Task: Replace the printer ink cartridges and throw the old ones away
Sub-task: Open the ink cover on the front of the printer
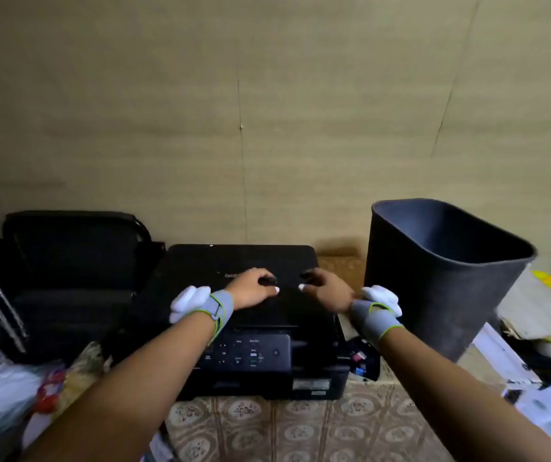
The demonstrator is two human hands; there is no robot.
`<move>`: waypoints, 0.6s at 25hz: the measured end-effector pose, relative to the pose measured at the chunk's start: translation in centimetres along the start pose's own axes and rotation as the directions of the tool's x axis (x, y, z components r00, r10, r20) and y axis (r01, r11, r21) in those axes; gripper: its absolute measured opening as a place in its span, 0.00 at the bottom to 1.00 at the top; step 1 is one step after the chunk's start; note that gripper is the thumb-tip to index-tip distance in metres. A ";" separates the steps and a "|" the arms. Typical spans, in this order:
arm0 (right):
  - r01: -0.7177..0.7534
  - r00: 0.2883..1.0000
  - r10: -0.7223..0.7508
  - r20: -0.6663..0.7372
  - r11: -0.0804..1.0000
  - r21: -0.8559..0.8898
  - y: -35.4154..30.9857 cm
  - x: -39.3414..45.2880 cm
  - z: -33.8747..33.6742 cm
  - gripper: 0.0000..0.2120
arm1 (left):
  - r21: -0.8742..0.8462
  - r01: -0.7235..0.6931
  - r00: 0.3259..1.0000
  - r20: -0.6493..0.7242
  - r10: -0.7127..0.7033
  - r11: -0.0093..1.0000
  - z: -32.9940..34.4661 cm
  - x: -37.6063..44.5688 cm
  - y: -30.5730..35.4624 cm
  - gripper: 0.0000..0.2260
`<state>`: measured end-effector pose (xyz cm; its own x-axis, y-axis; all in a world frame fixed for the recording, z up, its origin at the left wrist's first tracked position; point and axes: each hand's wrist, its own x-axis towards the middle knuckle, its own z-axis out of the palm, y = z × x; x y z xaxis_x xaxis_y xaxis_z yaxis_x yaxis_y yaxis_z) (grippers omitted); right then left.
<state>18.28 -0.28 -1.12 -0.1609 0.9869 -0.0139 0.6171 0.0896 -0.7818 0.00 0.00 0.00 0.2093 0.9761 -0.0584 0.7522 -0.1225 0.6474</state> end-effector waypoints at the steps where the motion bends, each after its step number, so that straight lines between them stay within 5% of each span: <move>1: -0.011 1.000 0.014 0.027 0.993 -0.117 0.8 -0.6 0.6 0.20 | 0.069 -0.002 1.000 0.015 0.001 0.998 0.5 -0.3 -0.4 0.19; 5: 0.095 0.995 -0.090 0.032 0.909 -0.405 5.0 -3.0 3.1 0.27 | 0.191 -0.066 0.996 0.071 0.053 0.979 3.3 -0.4 -1.9 0.25; 9: 0.220 0.968 -0.249 -0.027 0.896 -0.386 7.1 -5.3 4.5 0.27 | 0.357 -0.197 0.977 0.146 0.154 0.913 6.6 -0.2 -1.6 0.27; 15: 0.173 0.964 -0.235 -0.128 0.912 -0.373 9.4 -7.5 5.2 0.24 | 0.522 -0.291 0.955 0.107 0.277 0.802 7.6 -0.2 -3.1 0.26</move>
<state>21.25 -7.58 -11.60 -0.2012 0.9471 0.2502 0.8223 0.3021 -0.4823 2.36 -1.13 -7.77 0.4754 0.8788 0.0420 0.8682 -0.4763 0.1394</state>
